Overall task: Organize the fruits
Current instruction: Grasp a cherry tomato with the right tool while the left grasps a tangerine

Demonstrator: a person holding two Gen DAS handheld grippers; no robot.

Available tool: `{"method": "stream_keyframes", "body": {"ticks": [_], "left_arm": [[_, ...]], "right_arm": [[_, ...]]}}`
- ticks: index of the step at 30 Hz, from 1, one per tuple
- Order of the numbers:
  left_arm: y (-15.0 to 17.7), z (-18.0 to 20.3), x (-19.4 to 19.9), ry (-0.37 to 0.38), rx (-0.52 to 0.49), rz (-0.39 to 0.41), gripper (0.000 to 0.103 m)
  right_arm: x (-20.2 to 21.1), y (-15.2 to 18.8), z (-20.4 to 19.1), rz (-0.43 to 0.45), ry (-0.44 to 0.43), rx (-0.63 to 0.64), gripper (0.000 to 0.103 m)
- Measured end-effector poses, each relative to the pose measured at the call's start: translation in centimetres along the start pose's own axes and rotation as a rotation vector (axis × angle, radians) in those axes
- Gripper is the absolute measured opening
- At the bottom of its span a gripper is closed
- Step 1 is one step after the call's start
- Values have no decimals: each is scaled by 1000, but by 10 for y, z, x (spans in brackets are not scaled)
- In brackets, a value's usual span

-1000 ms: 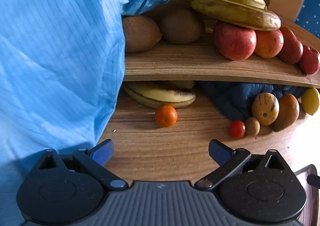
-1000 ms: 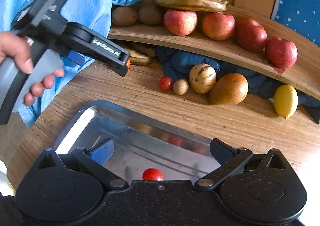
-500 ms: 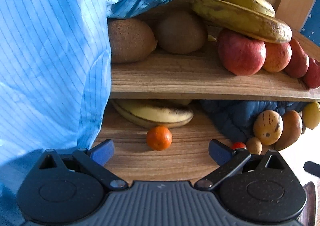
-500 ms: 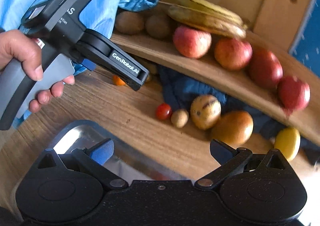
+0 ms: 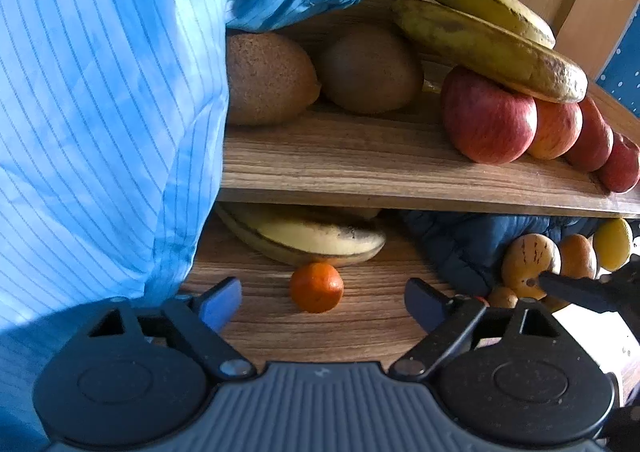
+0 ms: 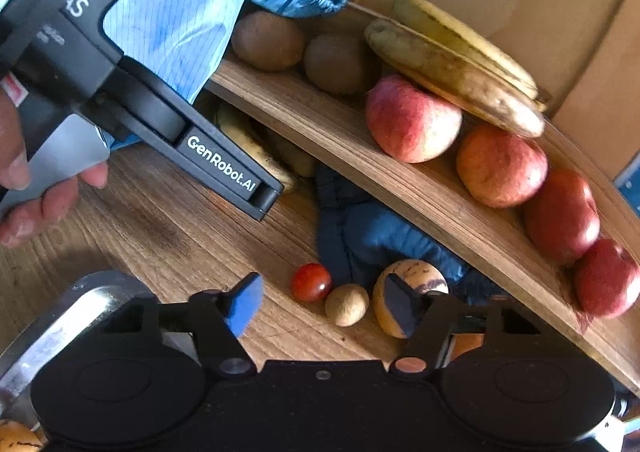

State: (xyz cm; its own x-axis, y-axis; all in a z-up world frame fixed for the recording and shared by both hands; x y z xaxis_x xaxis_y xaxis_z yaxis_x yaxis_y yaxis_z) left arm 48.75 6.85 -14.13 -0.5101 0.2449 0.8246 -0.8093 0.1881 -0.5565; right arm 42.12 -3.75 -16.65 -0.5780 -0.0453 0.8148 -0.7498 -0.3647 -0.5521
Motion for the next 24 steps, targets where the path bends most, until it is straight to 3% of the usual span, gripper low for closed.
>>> {"method": "stream_keyframes", "body": {"ticks": [8, 16, 24], "left_arm": [[2, -1, -7, 27, -5, -8, 65], [7, -1, -14, 22, 0, -19, 58], [6, 6, -21, 3, 8, -21, 40]], "right_arm": [[-9, -1, -5, -22, -5, 21, 46], [-20, -2, -11, -32, 19, 81, 39], [-25, -1, -13, -63, 15, 96, 27]]}}
Point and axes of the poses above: each gripper's, at about its wrist camera, not at the fingertips, and x roughly against the way its jaws point, z to its right, y to its underside, the point moved 6 cm from there along -x, roughly the way its jaws point, and after that the axes turned 5 degrees about -x, right-handed, at the moved point
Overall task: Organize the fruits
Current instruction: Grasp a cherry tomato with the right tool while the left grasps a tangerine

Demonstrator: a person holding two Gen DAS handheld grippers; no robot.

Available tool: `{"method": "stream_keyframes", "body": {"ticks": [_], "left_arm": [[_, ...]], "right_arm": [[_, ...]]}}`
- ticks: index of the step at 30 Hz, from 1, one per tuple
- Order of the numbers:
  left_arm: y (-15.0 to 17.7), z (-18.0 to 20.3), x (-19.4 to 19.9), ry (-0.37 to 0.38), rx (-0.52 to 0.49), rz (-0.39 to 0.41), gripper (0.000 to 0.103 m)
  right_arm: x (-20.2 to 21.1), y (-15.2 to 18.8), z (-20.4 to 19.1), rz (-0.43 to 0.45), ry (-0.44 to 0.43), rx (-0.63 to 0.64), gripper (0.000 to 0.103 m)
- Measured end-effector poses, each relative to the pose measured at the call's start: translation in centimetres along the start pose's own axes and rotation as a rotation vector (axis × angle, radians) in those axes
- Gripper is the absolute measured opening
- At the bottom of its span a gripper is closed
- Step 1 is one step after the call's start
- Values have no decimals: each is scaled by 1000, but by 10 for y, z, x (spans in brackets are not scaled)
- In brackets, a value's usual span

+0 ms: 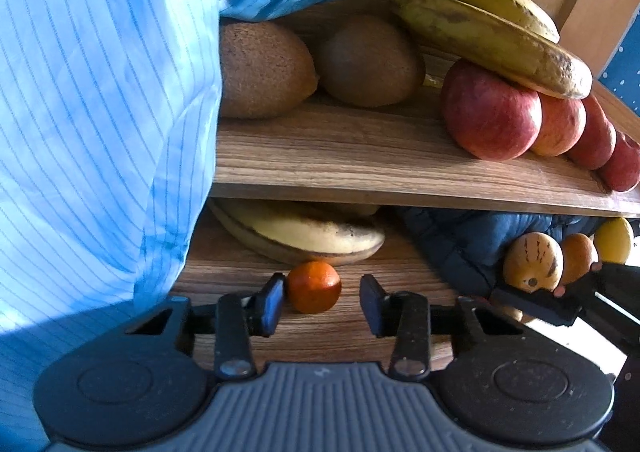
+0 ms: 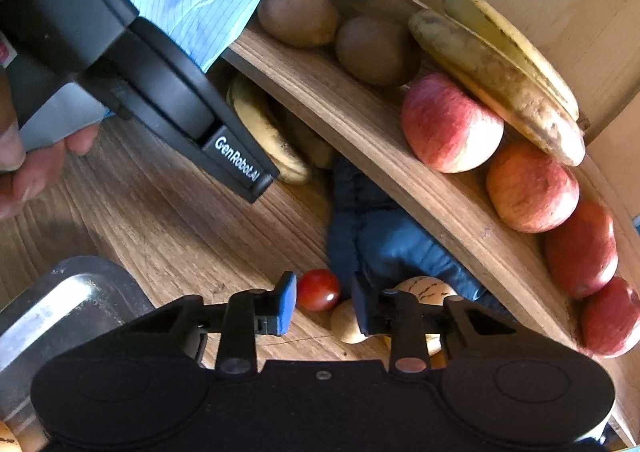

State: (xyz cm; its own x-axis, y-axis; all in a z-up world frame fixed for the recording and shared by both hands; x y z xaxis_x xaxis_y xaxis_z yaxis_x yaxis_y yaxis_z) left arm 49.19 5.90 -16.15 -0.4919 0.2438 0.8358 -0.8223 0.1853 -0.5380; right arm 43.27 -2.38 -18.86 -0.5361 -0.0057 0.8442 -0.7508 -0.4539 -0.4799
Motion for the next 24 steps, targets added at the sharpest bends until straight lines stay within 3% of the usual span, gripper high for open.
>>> {"method": "stream_keyframes", "body": {"ticks": [2, 11, 24], "left_arm": [[-4, -3, 2, -4, 1, 0, 32], [5, 1, 10, 13, 2, -3, 31], [19, 19, 33, 41, -7, 4, 31]], "right_arm": [[-2, 2, 0, -4, 0, -4, 25], [-1, 5, 2, 6, -2, -24, 24], [36, 16, -7, 60, 4, -16, 24]]}}
Point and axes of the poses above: each gripper's, at about its wrist camera, not at the fingertips, and x roughly against the way its jaws point, z to its right, y to its underside, the point moved 6 cm from there along -x, roughly the way its jaws point, and after that the axes turned 5 degrees about -x, right-handed, at the moved point
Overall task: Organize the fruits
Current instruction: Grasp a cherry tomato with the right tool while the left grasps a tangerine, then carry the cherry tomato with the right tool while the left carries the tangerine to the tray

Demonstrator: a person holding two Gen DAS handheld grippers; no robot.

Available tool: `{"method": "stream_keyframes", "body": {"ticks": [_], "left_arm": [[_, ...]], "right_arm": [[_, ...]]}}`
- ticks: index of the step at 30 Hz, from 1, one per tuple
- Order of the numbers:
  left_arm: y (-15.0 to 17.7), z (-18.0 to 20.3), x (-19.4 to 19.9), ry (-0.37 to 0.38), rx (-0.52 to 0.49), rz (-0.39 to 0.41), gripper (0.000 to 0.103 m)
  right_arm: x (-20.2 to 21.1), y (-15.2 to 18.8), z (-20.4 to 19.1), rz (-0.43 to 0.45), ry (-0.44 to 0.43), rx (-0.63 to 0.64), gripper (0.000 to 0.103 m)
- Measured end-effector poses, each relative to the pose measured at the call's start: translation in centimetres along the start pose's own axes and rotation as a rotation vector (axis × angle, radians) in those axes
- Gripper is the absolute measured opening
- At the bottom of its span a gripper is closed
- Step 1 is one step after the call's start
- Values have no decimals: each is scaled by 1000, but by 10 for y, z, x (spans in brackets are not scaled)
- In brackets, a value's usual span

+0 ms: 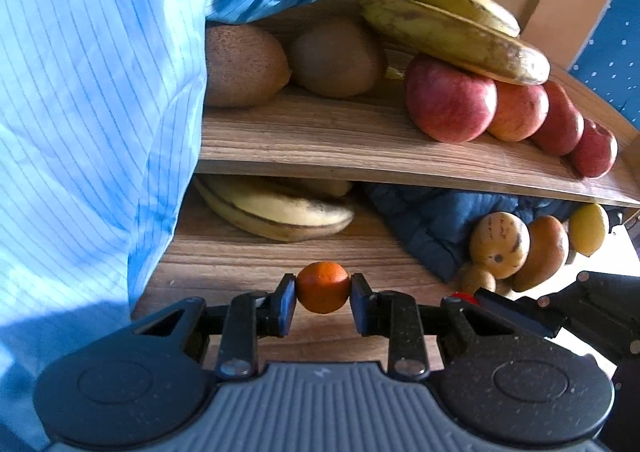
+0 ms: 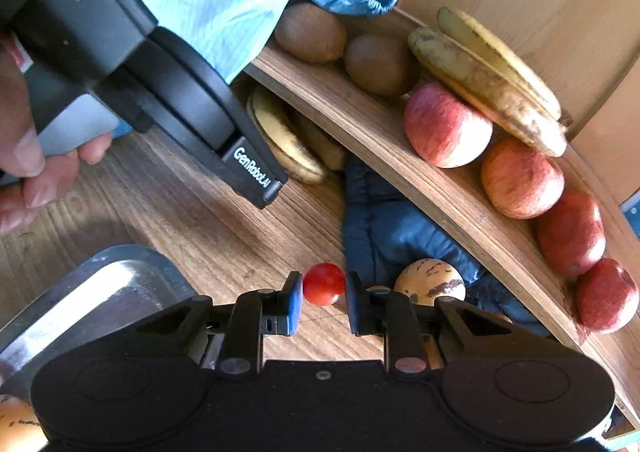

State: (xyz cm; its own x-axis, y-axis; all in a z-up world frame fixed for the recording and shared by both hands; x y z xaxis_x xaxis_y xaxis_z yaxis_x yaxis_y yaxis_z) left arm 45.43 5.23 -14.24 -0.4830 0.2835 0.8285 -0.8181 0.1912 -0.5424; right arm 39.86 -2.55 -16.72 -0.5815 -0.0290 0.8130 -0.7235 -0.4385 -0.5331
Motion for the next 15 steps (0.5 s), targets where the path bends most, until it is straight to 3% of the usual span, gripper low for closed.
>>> {"method": "stream_keyframes", "body": {"ticks": [15], "left_arm": [[26, 22, 41, 0, 35, -3, 31]], "right_arm": [[58, 21, -17, 46, -45, -2, 24]]}}
Point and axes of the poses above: each gripper's, at about its wrist camera, not at the fingertips, and x roughly against the way its jaws point, z to its right, y to its underside, the point moved 6 cm from there along -x, roughly the way its jaws point, and after that the axes turned 5 degrees about -x, right-handed, at the moved point
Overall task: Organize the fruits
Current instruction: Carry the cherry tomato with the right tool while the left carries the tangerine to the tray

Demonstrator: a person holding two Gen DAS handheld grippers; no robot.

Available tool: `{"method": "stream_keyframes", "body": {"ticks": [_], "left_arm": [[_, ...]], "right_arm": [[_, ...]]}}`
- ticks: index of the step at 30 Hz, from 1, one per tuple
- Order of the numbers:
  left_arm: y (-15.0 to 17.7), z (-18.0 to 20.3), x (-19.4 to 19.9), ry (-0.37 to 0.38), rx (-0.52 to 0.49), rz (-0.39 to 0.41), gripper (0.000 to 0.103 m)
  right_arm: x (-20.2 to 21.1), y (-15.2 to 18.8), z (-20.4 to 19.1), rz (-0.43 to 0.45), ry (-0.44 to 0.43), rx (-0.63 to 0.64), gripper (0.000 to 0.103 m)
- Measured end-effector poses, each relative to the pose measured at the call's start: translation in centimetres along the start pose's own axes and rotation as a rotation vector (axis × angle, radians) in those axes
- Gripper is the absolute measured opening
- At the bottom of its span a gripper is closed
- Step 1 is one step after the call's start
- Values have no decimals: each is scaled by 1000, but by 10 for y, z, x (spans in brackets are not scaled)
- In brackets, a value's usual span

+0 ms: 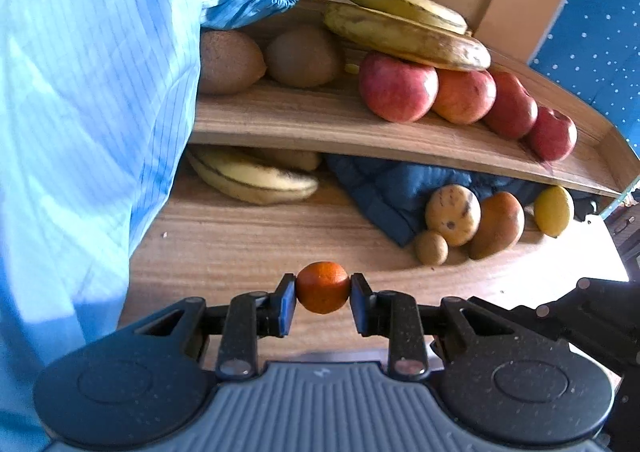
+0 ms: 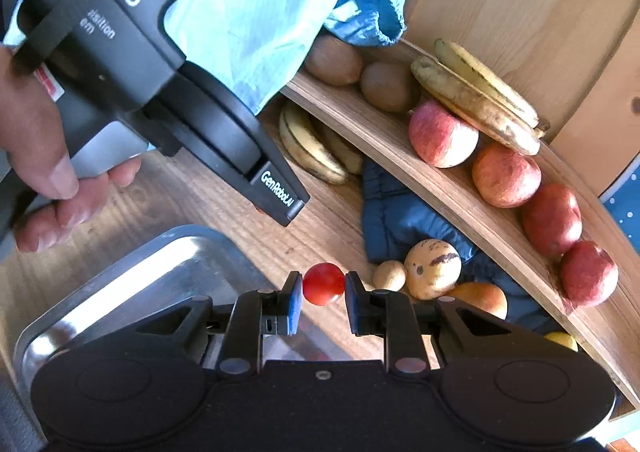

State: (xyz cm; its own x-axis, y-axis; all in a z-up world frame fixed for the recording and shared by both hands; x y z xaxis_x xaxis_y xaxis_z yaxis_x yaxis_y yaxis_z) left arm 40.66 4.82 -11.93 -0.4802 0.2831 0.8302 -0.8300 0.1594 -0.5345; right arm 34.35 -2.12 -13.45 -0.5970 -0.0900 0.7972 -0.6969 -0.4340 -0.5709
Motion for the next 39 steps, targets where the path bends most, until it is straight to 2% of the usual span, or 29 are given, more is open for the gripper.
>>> {"method": "stream_keyframes", "body": {"ticks": [8, 15, 21, 39], "left_arm": [[27, 8, 24, -3, 8, -6, 31], [52, 6, 37, -37, 46, -34, 31], [71, 4, 44, -48, 68, -57, 31], [99, 16, 52, -84, 73, -105, 31]], "right_arm": [[21, 15, -13, 2, -37, 7, 24], [33, 29, -27, -16, -110, -8, 24], [39, 41, -35, -37, -134, -12, 24], [44, 71, -45, -118, -198, -82, 24]]}}
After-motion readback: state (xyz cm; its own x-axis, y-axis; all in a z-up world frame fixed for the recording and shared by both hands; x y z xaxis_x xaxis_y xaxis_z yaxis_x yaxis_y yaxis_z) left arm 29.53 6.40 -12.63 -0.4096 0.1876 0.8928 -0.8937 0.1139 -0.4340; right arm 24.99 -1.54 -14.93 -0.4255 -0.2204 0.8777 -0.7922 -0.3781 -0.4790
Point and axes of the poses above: each gripper's, at about its wrist camera, not at the fingertips, and x roughly against the way its jaws point, z to its right, y to its underside, the point moved 6 cm from there along -x, roughly the way its jaws point, and after that the axes turned 5 degrees about -x, right-handed, at the moved point
